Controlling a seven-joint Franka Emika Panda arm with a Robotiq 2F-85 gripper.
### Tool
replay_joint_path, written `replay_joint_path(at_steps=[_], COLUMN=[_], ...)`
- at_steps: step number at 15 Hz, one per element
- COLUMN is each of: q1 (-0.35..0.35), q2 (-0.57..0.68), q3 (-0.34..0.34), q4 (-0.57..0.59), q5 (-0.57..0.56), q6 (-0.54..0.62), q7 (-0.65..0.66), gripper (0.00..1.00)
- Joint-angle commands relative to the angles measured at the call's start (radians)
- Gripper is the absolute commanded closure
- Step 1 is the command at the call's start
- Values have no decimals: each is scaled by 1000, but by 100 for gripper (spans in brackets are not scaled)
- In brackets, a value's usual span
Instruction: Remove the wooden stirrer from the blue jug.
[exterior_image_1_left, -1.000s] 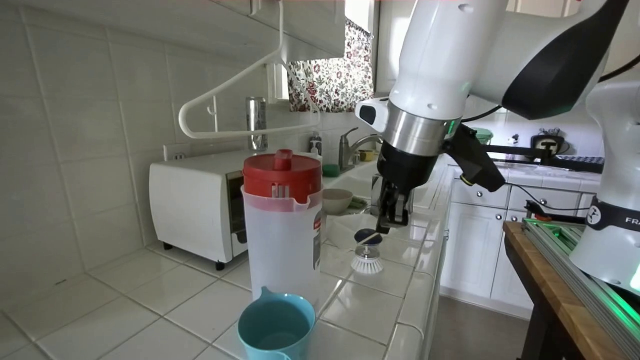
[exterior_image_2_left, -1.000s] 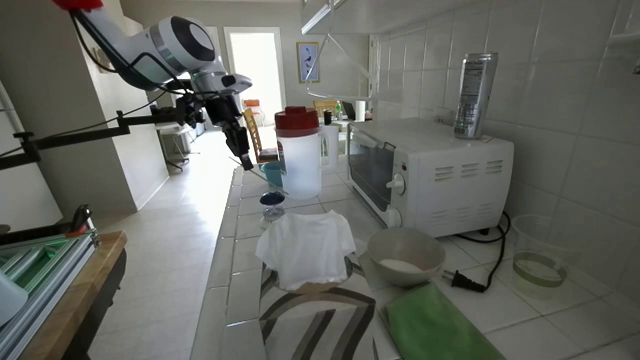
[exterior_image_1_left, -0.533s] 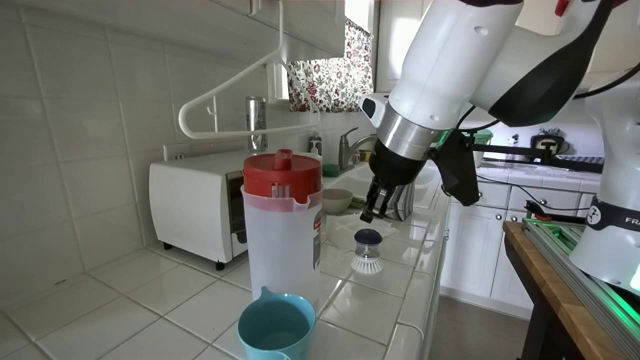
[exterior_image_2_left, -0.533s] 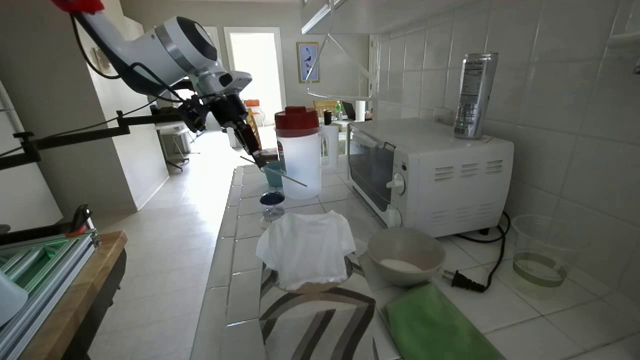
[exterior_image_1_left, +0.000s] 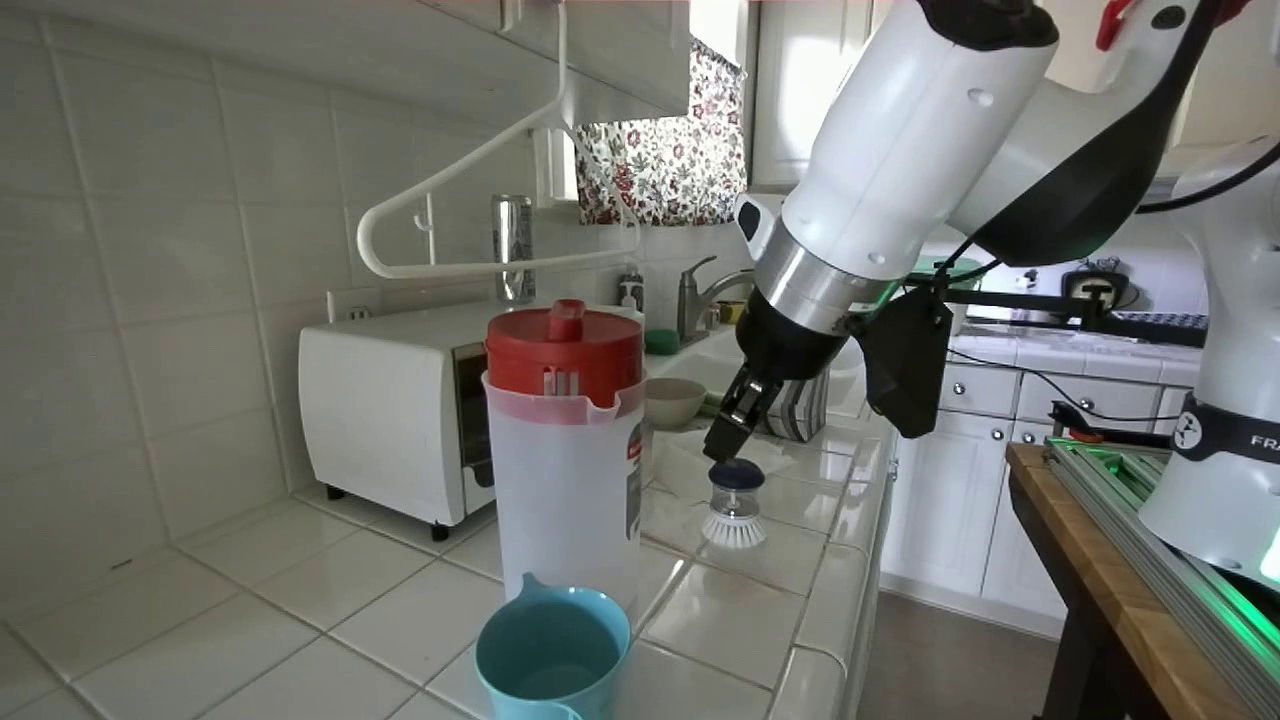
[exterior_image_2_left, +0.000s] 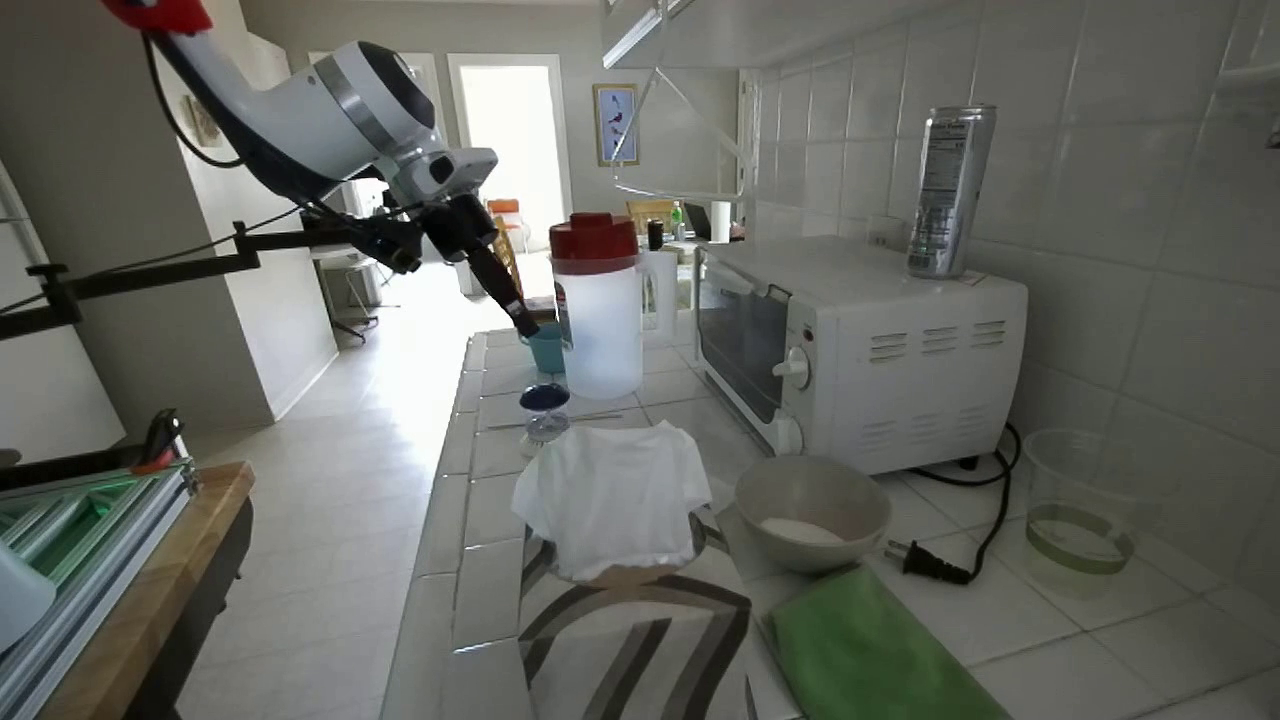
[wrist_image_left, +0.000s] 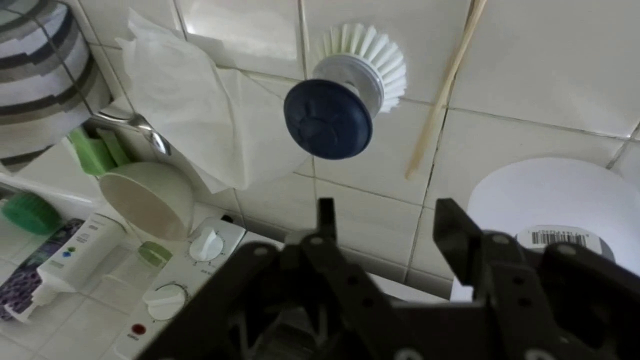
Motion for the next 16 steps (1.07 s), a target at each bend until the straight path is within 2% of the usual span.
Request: replay_joint_path(at_steps=[1, 2, 3, 5, 7, 9, 16], q1=[8, 2, -11, -26, -45, -67, -112], q2=[9, 3, -13, -45, -91, -141, -264], q3=[-7, -5, -6, -15, -29, -57, -120], q4=[11, 8, 1, -8, -17, -18, -44], q5=[-5, 42, 108, 220, 364, 437, 744], q6=[-4, 8, 39, 47, 24, 0, 102], q7=[56, 36, -11, -82, -228, -354, -864], gripper=[13, 5, 1, 0, 0, 0, 0])
